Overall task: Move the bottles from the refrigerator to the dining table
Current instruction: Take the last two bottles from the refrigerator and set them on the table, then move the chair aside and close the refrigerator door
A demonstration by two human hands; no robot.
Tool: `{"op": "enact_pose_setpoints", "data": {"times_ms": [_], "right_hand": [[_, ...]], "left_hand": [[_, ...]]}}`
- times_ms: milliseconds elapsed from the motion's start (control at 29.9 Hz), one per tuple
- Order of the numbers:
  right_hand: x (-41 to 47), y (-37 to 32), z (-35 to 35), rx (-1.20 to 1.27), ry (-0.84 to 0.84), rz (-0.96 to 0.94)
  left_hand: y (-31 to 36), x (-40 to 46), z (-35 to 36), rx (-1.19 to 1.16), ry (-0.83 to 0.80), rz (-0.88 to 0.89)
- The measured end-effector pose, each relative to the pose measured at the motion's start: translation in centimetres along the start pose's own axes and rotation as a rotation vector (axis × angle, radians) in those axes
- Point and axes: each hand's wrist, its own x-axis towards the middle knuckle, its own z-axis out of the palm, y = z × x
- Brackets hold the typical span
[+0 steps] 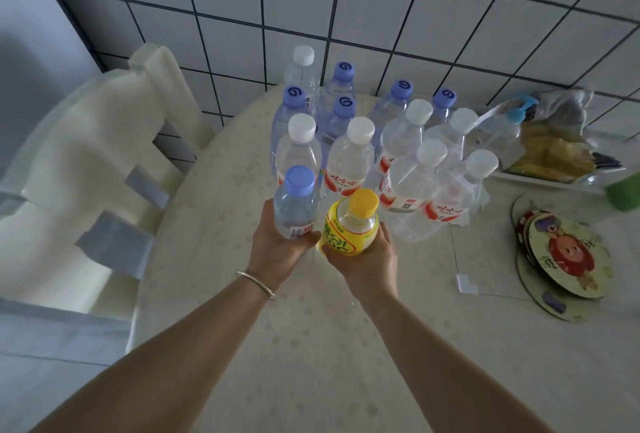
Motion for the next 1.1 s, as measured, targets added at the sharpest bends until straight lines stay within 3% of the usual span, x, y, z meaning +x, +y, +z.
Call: {"op": "enact_pose_setpoints", "data": {"times_ms": [234, 402, 669, 971, 1104], "right_hand": [[-0.9, -0.2, -1.4, -0.025, -0.132, 0.051], [-5.4, -0.3, -3.7, -0.112, -0.091, 0.144], [-15.8, -4.5, -7.6, 0.046, -0.135, -0.217], [-29.3, -12.3, -8.5, 0.226, -0.453, -0.537], [-33.1, -15.6, -8.1, 0.261, -0.501, -0.639]], "left_hand": [[-0.1, -0.9, -1.4, 0.094, -0.07, 0.035], [-0.1, -5.7, -2.5, 0.329, 0.102, 0.12], [5.2, -18.5, -5.3, 0.357, 0.374, 0.33], [10.3, -33.4, -13.6, 0.354, 0.693, 0.389], [12.8, -39.1, -17.3, 0.353, 0.787, 0.479]]}}
